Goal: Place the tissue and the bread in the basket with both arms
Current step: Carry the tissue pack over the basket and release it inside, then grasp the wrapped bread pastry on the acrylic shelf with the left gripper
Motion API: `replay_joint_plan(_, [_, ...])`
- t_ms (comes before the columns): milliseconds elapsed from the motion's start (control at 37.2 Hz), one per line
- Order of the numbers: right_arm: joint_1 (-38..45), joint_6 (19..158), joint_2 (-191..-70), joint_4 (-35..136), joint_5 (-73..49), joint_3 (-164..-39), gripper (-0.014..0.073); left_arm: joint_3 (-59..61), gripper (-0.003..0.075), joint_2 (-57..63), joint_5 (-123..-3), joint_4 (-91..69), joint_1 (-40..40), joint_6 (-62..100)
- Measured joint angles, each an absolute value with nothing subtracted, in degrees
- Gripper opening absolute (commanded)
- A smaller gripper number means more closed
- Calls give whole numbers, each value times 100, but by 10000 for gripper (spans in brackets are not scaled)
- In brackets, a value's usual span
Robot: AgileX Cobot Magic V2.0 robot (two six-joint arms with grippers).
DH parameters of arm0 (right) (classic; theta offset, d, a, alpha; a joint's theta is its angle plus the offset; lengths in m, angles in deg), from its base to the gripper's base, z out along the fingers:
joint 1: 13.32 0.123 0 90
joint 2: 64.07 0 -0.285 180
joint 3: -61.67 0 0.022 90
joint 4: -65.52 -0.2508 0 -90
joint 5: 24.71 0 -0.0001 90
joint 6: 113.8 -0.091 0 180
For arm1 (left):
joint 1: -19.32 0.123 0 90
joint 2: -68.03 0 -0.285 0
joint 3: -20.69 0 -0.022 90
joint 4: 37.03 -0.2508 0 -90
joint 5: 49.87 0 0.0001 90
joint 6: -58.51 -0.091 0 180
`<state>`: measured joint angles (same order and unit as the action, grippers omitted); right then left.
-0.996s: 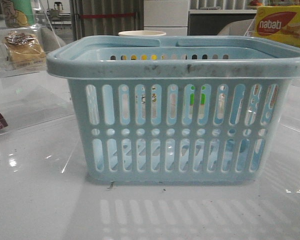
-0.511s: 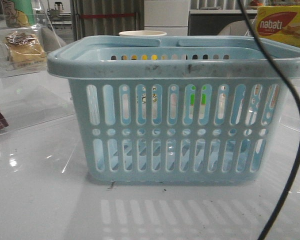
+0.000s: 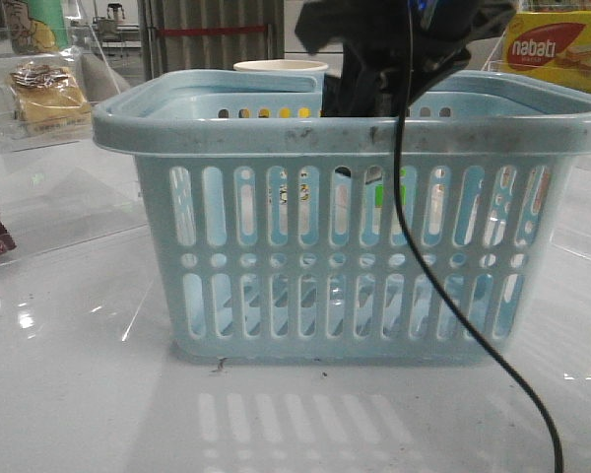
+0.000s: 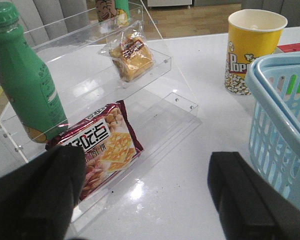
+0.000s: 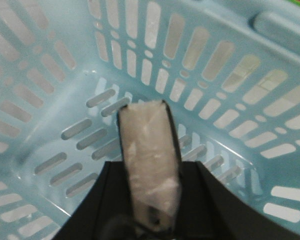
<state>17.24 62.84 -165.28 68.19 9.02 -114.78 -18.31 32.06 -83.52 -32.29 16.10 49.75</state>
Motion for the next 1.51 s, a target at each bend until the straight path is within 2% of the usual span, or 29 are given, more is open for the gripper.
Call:
replay_joint_plan(81, [1724,6284,-16794,6866,828,-11478,533,-1831,561,3206,-8352,-3229,1610,4975])
replay_joint_plan(135, [1724,6284,-16876,6869,793,-11478,556,-1831,561,3206,-8352,-3229,1610,4975])
replay_joint_plan(296, [1680,6284,-16659,6897,932,-11478,552,-1831,561,3206,-8352,-3229,1610,4975])
replay_joint_plan(484, [1692,6284,-15513,6906,1092,-11371,552,-1831,560,3206,-8352,-3229,1610,4975])
replay_joint_plan(754, [1719,6284,-13265,6906,1206,-9992,552,-1831,561,3206,-8352,-3229,1610,4975])
replay_joint_plan(1023, [1719,6284,-11921,7054,1386,-8872,552,-1831,560,3099,-8246,-2931,1610,4975])
replay_joint_plan(1130, [1719,6284,-11862,7054,1445,-8813,552,-1831,560,2554,-7727,-2931,1610,4975])
replay_joint_plan(1265, [1719,6284,-11862,7054,1449,-8813,552,-1635,560,1328,-7149,-2931,1610,4975])
replay_joint_plan(1507, [1719,6284,-11862,7054,1458,-8813,552,-28,560,-1796,-6519,-2931,1610,4975])
